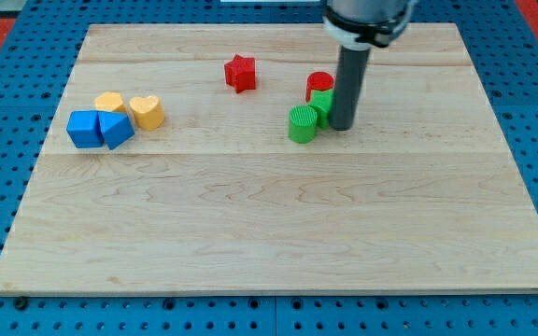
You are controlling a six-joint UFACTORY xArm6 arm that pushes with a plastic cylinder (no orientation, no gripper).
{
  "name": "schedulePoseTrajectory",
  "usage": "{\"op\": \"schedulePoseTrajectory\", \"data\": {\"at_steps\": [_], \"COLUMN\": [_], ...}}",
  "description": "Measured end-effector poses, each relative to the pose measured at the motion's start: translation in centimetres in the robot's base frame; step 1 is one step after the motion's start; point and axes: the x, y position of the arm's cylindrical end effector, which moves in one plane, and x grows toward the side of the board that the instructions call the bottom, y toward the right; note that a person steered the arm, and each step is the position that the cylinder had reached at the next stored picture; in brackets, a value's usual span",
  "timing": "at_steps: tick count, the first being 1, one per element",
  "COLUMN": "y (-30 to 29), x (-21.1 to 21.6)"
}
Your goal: Push the red circle towards down
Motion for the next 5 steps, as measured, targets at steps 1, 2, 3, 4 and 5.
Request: {"op": "schedulePoseTrajectory", "data": {"at_steps": [1, 2, 3, 4, 5], "y": [-1.3, 2.7, 3.5, 2.7, -1.4], "x": [-0.1, -1.0, -3.4, -4.5, -4.5]}}
